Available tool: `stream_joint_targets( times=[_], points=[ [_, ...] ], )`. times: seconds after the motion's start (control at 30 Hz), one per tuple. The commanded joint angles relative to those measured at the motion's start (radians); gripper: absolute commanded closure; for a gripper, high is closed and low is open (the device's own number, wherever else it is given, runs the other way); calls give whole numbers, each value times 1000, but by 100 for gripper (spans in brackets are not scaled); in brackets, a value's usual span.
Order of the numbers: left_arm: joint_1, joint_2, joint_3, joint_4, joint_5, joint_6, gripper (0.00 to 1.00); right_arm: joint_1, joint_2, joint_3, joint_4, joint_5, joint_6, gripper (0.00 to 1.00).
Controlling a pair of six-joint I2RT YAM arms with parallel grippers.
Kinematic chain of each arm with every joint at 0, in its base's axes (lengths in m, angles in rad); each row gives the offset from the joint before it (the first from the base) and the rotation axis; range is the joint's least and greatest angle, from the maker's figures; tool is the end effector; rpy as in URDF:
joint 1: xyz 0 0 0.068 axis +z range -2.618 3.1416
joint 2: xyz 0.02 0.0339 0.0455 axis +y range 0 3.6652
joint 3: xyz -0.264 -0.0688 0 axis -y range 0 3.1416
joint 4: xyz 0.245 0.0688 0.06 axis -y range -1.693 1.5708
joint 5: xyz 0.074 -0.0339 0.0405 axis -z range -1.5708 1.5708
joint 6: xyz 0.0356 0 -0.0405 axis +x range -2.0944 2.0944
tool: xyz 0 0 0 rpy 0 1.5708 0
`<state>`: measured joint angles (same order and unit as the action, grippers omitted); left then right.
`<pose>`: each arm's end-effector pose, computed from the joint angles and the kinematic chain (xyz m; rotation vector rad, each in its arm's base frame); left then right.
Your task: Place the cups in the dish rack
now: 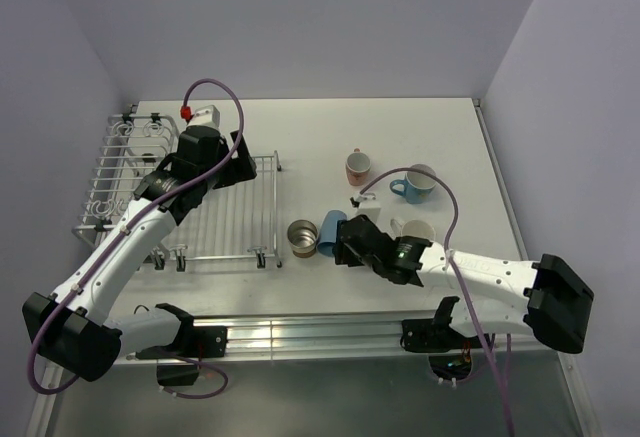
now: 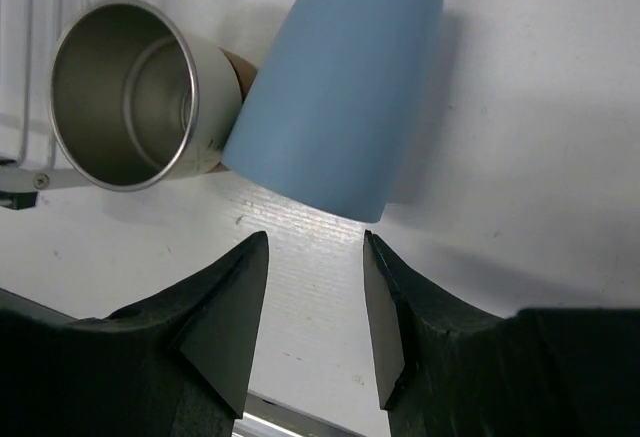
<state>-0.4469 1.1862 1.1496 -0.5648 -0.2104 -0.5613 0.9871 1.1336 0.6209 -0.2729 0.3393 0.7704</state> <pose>0.2356 -0.1047 0.3476 -0.2451 2.1646 -0.3521 0.1351 0.1831 0.2087 -0.0883 2.3510 0.4917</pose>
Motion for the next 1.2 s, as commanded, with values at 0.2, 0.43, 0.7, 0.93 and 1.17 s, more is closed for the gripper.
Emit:
stream_joint_targets(
  times=[0.2,0.43,0.7,0.93,1.17],
  points=[
    [-4,-27,10,29,8,17,11,70,138,39,-28,291,67,50],
    [-4,-22,13,31,14,17,11,79,229,71,9,394,49,49],
    [-4,-23,4,36,12,20,11,79,281,34,193,446,0,49],
    [-3,-22,4,34,11,24,11,78,339,0,395,461,-86,49],
    [-4,-22,2,32,14,26,11,79,359,43,302,454,-39,51]
  ],
)
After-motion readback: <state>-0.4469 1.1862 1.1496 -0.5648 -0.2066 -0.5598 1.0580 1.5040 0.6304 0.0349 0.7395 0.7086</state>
